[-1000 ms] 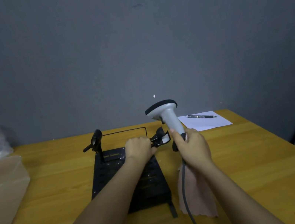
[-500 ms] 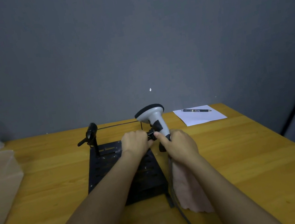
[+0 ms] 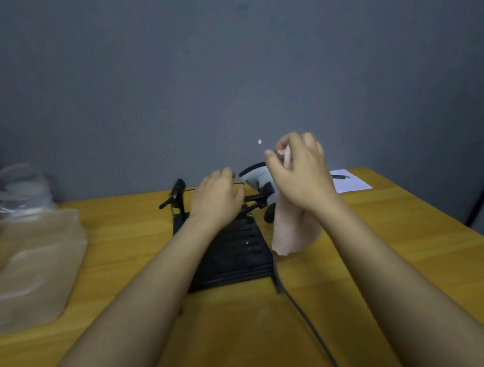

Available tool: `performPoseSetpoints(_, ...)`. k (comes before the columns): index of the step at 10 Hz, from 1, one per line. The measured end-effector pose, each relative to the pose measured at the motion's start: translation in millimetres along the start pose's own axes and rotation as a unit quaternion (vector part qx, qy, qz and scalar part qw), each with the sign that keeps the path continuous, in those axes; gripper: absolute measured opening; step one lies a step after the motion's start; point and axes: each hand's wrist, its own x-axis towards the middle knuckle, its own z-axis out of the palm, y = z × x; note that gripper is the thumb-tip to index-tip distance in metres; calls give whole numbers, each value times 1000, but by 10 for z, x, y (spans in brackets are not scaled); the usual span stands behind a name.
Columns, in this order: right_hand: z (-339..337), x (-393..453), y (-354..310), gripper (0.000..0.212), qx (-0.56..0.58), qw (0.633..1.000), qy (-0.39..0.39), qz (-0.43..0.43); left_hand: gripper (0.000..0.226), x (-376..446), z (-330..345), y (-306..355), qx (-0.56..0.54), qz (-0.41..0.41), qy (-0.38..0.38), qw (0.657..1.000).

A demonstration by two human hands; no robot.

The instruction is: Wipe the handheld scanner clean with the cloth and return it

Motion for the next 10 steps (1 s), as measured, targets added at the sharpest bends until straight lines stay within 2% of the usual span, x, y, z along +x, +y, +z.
performPoseSetpoints(1,98,16,-463,22,81,996,-24,-38,30,-195,-513,-228,-28,-34,33,998)
performPoseSetpoints(2,447,16,-939,27,133,985,-84,-78,26,-387,-980,-600,-53,-84,37,994)
performPoseSetpoints(3,948,17,-1385,27,190,969,-142,-74,24,-571,-1382,-1084,-43,-136,51,988)
performPoseSetpoints(4,1446,20,-1856,25,238,955,-160,-70,24,-737,-1735,-1607,-11,-193,74,978)
performPoseSetpoints(5,1874,97,-2332,24,277,946,-147,-83,26,-889,-2013,-2039,24,-239,102,965)
performPoseSetpoints(6,2152,185,-2744,25,322,936,-101,-103,26,-957,-2191,-2352,53,-268,120,954)
performPoseSetpoints(7,2490,86,-2883,24,326,934,-92,-113,28,-965,-2223,-2560,69,-280,127,949)
performPoseSetpoints(8,2942,-185,-2652,32,99,919,-333,-184,30,-989,-2069,-2688,74,-305,99,944)
performPoseSetpoints(9,2982,-376,-2371,49,-133,830,-483,-244,32,-992,-1851,-2751,53,-304,62,949)
performPoseSetpoints(10,2711,-455,-2184,51,-2,888,-404,-218,36,-988,-1732,-2710,24,-297,61,953)
